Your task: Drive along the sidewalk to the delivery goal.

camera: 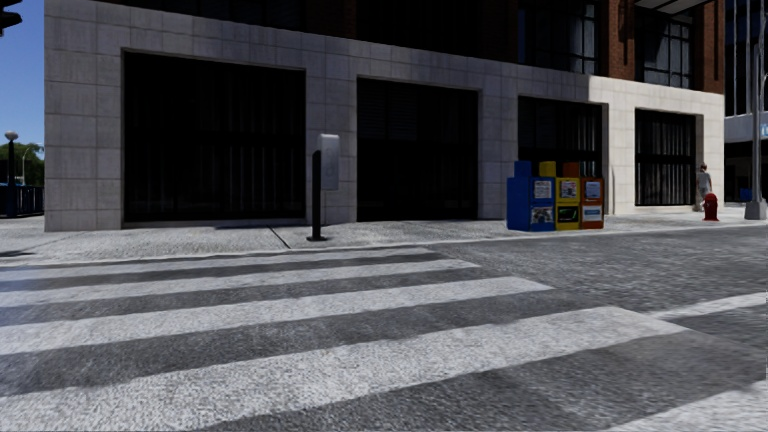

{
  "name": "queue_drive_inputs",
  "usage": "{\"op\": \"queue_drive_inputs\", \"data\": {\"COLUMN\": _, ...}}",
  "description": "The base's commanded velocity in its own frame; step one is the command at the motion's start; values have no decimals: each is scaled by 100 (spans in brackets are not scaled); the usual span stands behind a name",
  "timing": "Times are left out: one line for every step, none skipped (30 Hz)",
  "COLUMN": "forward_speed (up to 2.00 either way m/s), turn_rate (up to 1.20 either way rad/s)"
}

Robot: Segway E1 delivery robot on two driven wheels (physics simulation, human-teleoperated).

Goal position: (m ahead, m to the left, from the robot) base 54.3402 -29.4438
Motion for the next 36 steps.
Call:
{"op": "queue_drive_inputs", "data": {"forward_speed": 200, "turn_rate": 0}}
{"op": "queue_drive_inputs", "data": {"forward_speed": 200, "turn_rate": 0}}
{"op": "queue_drive_inputs", "data": {"forward_speed": 200, "turn_rate": 0}}
{"op": "queue_drive_inputs", "data": {"forward_speed": 200, "turn_rate": 0}}
{"op": "queue_drive_inputs", "data": {"forward_speed": 200, "turn_rate": 0}}
{"op": "queue_drive_inputs", "data": {"forward_speed": 200, "turn_rate": 0}}
{"op": "queue_drive_inputs", "data": {"forward_speed": 200, "turn_rate": 0}}
{"op": "queue_drive_inputs", "data": {"forward_speed": 200, "turn_rate": 0}}
{"op": "queue_drive_inputs", "data": {"forward_speed": 200, "turn_rate": 0}}
{"op": "queue_drive_inputs", "data": {"forward_speed": 200, "turn_rate": 0}}
{"op": "queue_drive_inputs", "data": {"forward_speed": 200, "turn_rate": 0}}
{"op": "queue_drive_inputs", "data": {"forward_speed": 200, "turn_rate": 0}}
{"op": "queue_drive_inputs", "data": {"forward_speed": 200, "turn_rate": 0}}
{"op": "queue_drive_inputs", "data": {"forward_speed": 200, "turn_rate": 0}}
{"op": "queue_drive_inputs", "data": {"forward_speed": 200, "turn_rate": 0}}
{"op": "queue_drive_inputs", "data": {"forward_speed": 200, "turn_rate": 0}}
{"op": "queue_drive_inputs", "data": {"forward_speed": 200, "turn_rate": 0}}
{"op": "queue_drive_inputs", "data": {"forward_speed": 200, "turn_rate": 0}}
{"op": "queue_drive_inputs", "data": {"forward_speed": 200, "turn_rate": 0}}
{"op": "queue_drive_inputs", "data": {"forward_speed": 200, "turn_rate": 0}}
{"op": "queue_drive_inputs", "data": {"forward_speed": 200, "turn_rate": 0}}
{"op": "queue_drive_inputs", "data": {"forward_speed": 200, "turn_rate": 0}}
{"op": "queue_drive_inputs", "data": {"forward_speed": 200, "turn_rate": 0}}
{"op": "queue_drive_inputs", "data": {"forward_speed": 200, "turn_rate": 0}}
{"op": "queue_drive_inputs", "data": {"forward_speed": 200, "turn_rate": 0}}
{"op": "queue_drive_inputs", "data": {"forward_speed": 200, "turn_rate": 0}}
{"op": "queue_drive_inputs", "data": {"forward_speed": 200, "turn_rate": 0}}
{"op": "queue_drive_inputs", "data": {"forward_speed": 200, "turn_rate": 0}}
{"op": "queue_drive_inputs", "data": {"forward_speed": 200, "turn_rate": 0}}
{"op": "queue_drive_inputs", "data": {"forward_speed": 200, "turn_rate": 0}}
{"op": "queue_drive_inputs", "data": {"forward_speed": 200, "turn_rate": 0}}
{"op": "queue_drive_inputs", "data": {"forward_speed": 200, "turn_rate": 0}}
{"op": "queue_drive_inputs", "data": {"forward_speed": 200, "turn_rate": 0}}
{"op": "queue_drive_inputs", "data": {"forward_speed": 200, "turn_rate": 0}}
{"op": "queue_drive_inputs", "data": {"forward_speed": 200, "turn_rate": 0}}
{"op": "queue_drive_inputs", "data": {"forward_speed": 200, "turn_rate": 0}}
